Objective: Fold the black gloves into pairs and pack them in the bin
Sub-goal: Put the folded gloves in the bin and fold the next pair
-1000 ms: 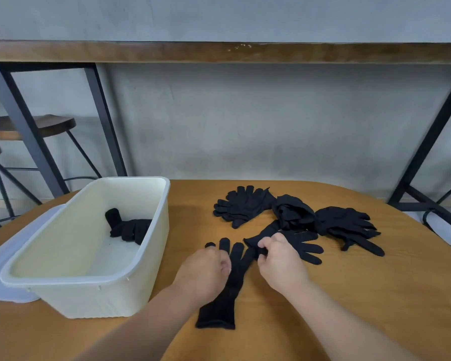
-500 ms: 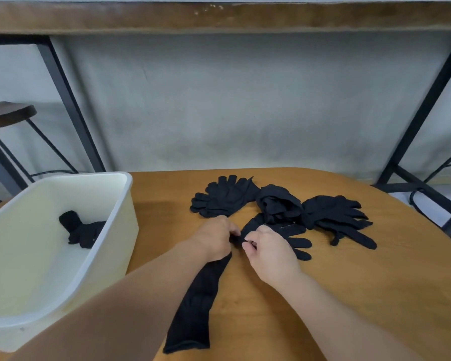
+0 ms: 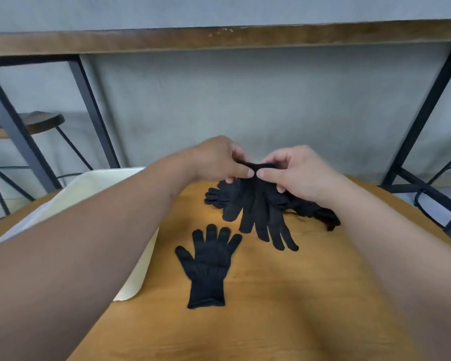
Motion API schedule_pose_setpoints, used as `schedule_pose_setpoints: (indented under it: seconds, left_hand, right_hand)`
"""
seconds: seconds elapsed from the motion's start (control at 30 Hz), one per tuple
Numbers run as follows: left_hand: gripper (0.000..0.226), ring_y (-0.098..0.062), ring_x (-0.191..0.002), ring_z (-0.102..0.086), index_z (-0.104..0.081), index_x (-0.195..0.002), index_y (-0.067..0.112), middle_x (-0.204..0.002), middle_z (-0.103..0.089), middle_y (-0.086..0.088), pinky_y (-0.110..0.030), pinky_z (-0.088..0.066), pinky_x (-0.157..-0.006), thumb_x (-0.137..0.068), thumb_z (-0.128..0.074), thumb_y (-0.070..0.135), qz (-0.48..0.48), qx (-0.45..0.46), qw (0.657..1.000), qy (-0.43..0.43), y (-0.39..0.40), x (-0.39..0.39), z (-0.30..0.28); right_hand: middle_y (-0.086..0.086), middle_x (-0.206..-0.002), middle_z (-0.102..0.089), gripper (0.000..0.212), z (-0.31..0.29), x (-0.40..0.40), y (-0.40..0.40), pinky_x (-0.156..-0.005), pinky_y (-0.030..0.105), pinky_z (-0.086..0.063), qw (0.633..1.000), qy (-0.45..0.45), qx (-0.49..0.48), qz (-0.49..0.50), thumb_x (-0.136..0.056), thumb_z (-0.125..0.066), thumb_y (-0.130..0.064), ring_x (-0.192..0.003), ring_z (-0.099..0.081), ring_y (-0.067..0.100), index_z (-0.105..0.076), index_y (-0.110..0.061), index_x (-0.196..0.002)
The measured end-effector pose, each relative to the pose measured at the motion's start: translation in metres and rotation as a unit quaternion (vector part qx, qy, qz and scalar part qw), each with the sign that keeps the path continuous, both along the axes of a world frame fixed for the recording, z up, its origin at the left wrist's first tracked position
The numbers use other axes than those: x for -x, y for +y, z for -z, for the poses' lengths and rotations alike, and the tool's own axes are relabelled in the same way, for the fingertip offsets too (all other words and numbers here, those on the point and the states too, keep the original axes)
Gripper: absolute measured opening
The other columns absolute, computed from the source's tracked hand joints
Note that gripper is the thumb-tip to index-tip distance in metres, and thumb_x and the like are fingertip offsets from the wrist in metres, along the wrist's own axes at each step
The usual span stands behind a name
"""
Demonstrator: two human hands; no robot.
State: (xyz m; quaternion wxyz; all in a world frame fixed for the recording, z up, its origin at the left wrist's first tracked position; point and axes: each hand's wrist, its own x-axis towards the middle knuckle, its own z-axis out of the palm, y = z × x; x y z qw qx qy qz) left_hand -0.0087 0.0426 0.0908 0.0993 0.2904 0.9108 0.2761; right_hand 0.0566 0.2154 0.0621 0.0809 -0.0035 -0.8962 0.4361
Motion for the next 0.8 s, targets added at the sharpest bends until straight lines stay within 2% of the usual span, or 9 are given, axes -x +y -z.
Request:
schedule_pose_setpoints:
  seconds: [0.07, 0.17, 0.33, 0.4, 0.47, 0.57, 0.67, 0.73, 0.8]
  left_hand:
    - [0.012, -0.005, -0.057, -0.053, -0.071, -0.095, 0.024, -0.055, -0.059, 0.011, -0.017, -0.042, -0.060, -0.088, -0.068, 0.033, -0.006, -0.008, 1.000, 0.000, -0.013, -0.010, -0.013]
    - [0.012, -0.013, -0.064, -0.052, -0.072, -0.095, 0.023, -0.063, -0.059, 0.001, -0.024, -0.043, -0.068, -0.088, -0.068, 0.031, -0.004, -0.017, 0.999, -0.028, -0.031, -0.021, -0.021]
    - [0.008, -0.010, -0.057, -0.051, -0.072, -0.093, 0.022, -0.062, -0.061, 0.002, -0.019, -0.042, -0.060, -0.089, -0.066, 0.025, -0.026, 0.009, 0.999, -0.041, -0.052, -0.030, -0.002]
    - [0.007, -0.008, -0.058, -0.055, -0.072, -0.091, 0.022, -0.066, -0.064, 0.002, -0.016, -0.042, -0.056, -0.090, -0.065, 0.024, -0.047, -0.005, 0.999, -0.018, -0.057, -0.027, 0.011]
    - [0.009, -0.008, -0.068, -0.060, -0.073, -0.092, 0.024, -0.079, -0.070, 0.003, -0.012, -0.044, -0.055, -0.090, -0.065, 0.024, -0.079, -0.039, 0.995, 0.038, -0.062, -0.022, 0.018]
    - [0.015, -0.009, -0.086, -0.062, -0.075, -0.100, 0.025, -0.096, -0.069, 0.008, -0.015, -0.047, -0.069, -0.090, -0.063, 0.023, -0.113, -0.105, 0.978, 0.138, -0.067, -0.025, 0.027]
    - [0.018, -0.008, -0.093, -0.057, -0.073, -0.105, 0.024, -0.104, -0.064, 0.010, -0.022, -0.046, -0.084, -0.091, -0.061, 0.021, -0.102, -0.102, 0.967, 0.212, -0.076, -0.042, 0.065]
    - [0.019, -0.009, -0.096, -0.057, -0.071, -0.108, 0.023, -0.107, -0.062, 0.008, -0.022, -0.045, -0.087, -0.091, -0.061, 0.023, -0.082, -0.061, 0.976, 0.194, -0.084, -0.058, 0.109]
    - [0.022, -0.009, -0.098, -0.056, -0.069, -0.111, 0.023, -0.112, -0.060, 0.007, -0.025, -0.045, -0.090, -0.092, -0.060, 0.025, -0.065, -0.004, 0.988, 0.137, -0.093, -0.074, 0.155]
  right_hand:
    - [-0.009, -0.046, -0.057, 0.007, -0.011, -0.007, -0.009, -0.044, 0.013, -0.035, 1.000, 0.007, -0.008, -0.006, -0.091, -0.067, -0.028, -0.036, -0.045, 0.001, -0.073, -0.026, -0.088]
    - [-0.002, -0.049, -0.057, 0.009, -0.023, -0.019, -0.020, -0.037, 0.012, -0.030, 0.999, -0.015, -0.001, -0.031, -0.092, -0.066, -0.027, -0.035, -0.042, 0.003, -0.074, -0.025, -0.089]
    - [0.002, -0.059, -0.068, 0.005, -0.014, -0.021, -0.046, -0.051, 0.023, -0.041, 0.995, -0.087, -0.019, -0.052, -0.090, -0.069, -0.024, -0.039, -0.050, 0.004, -0.073, -0.023, -0.092]
    - [0.002, -0.066, -0.073, 0.006, -0.006, -0.015, -0.057, -0.058, 0.025, -0.050, 0.996, -0.083, -0.017, -0.038, -0.091, -0.068, -0.023, -0.050, -0.059, 0.005, -0.073, -0.024, -0.092]
    - [-0.001, -0.072, -0.075, 0.010, -0.003, -0.011, -0.064, -0.068, 0.029, -0.054, 0.999, -0.040, -0.017, -0.020, -0.091, -0.067, -0.024, -0.062, -0.065, 0.011, -0.073, -0.030, -0.086]
    - [-0.010, -0.075, -0.074, 0.019, -0.001, -0.010, -0.069, -0.071, 0.027, -0.055, 0.998, 0.046, -0.029, -0.020, -0.091, -0.066, -0.026, -0.070, -0.068, 0.010, -0.070, -0.040, -0.079]
    - [-0.018, -0.087, -0.071, 0.017, 0.025, -0.017, -0.079, -0.071, 0.019, -0.051, 0.991, 0.088, -0.091, -0.035, -0.090, -0.066, -0.024, -0.078, -0.066, 0.003, -0.073, -0.040, -0.093]
    - [-0.016, -0.101, -0.066, 0.017, 0.062, -0.023, -0.085, -0.084, 0.021, -0.050, 0.979, 0.078, -0.176, -0.068, -0.091, -0.065, -0.024, -0.092, -0.061, 0.003, -0.073, -0.033, -0.103]
    - [-0.016, -0.108, -0.062, 0.019, 0.106, -0.032, -0.092, -0.093, 0.025, -0.049, 0.970, 0.019, -0.219, -0.107, -0.092, -0.062, -0.026, -0.099, -0.058, 0.002, -0.072, -0.031, -0.108]
